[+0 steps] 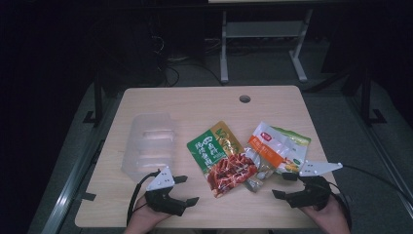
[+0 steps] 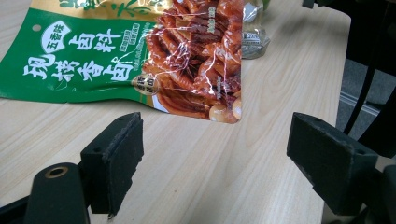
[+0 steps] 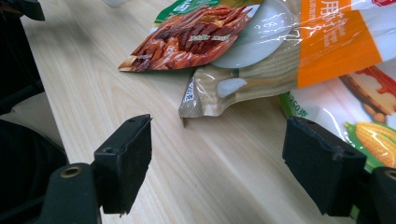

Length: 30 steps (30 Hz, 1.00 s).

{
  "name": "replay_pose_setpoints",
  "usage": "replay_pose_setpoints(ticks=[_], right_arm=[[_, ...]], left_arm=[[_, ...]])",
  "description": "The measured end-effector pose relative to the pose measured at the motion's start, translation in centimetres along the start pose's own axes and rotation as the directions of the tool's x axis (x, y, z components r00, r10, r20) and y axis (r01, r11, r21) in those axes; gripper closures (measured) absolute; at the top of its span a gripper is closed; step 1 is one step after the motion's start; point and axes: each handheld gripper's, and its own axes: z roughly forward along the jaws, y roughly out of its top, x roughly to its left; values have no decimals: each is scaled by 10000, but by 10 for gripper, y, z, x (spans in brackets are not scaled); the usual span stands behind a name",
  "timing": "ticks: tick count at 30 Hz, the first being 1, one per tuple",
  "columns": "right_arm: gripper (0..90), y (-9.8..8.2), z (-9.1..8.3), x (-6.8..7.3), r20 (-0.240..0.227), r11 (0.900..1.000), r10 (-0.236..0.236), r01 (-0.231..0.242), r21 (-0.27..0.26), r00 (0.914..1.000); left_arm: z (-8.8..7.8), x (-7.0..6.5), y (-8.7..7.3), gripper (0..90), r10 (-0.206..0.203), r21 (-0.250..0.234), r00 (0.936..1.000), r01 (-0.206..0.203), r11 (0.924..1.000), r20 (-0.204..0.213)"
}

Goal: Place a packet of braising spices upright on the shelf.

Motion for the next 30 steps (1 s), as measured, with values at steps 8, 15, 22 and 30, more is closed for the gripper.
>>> replay_pose_setpoints(ticks=[8, 15, 22, 30], right_arm=[[205, 11, 3, 1, -201, 10000, 7, -7, 0, 9998], [188, 37, 11, 4, -403, 9994, -313, 318, 140, 9987], [181, 86, 25, 4, -711, 9952, -932, 952, 247, 9931], [165, 126, 50, -2, -1085, 9911, -1007, 1093, 757, 9890]], left_arm=[[-4, 1, -1, 183, -108, -176, 9999, 107, 9998, -77], [-6, 2, -1, 183, -137, -274, 9999, 136, 9995, -53], [-4, -1, 0, 183, -12, -223, 10000, 11, 9998, -14], [-5, 0, 0, 183, -25, -302, 10000, 25, 9995, -27]])
